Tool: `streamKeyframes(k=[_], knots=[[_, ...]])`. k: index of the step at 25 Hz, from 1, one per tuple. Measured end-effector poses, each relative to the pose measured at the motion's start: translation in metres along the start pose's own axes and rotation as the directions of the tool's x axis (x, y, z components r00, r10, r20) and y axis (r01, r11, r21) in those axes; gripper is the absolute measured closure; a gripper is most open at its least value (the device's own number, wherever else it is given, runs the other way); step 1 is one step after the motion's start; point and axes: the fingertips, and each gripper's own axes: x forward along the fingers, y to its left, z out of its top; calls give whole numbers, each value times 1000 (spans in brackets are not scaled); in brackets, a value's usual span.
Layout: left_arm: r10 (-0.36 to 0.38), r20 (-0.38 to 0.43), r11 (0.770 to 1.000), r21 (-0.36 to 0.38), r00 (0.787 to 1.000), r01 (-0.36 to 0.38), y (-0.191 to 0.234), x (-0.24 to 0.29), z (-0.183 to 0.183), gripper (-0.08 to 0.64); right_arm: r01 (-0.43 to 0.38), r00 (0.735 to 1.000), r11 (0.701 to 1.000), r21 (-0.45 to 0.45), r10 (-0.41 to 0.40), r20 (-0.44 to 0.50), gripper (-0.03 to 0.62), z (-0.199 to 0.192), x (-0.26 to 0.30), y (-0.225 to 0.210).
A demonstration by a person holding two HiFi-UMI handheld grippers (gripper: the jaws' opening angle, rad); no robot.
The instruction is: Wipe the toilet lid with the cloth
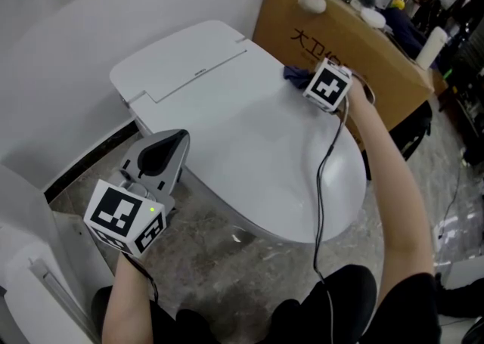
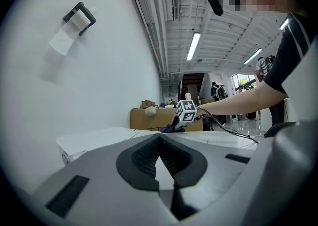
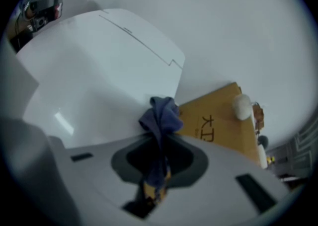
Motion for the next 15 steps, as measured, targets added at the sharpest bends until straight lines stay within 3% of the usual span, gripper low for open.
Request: streamKeyframes(k=[15], knots=[[1, -23, 1000, 2, 1000, -1, 4, 5, -11, 548, -13, 999, 997, -72, 16, 44, 525, 8, -28, 46]])
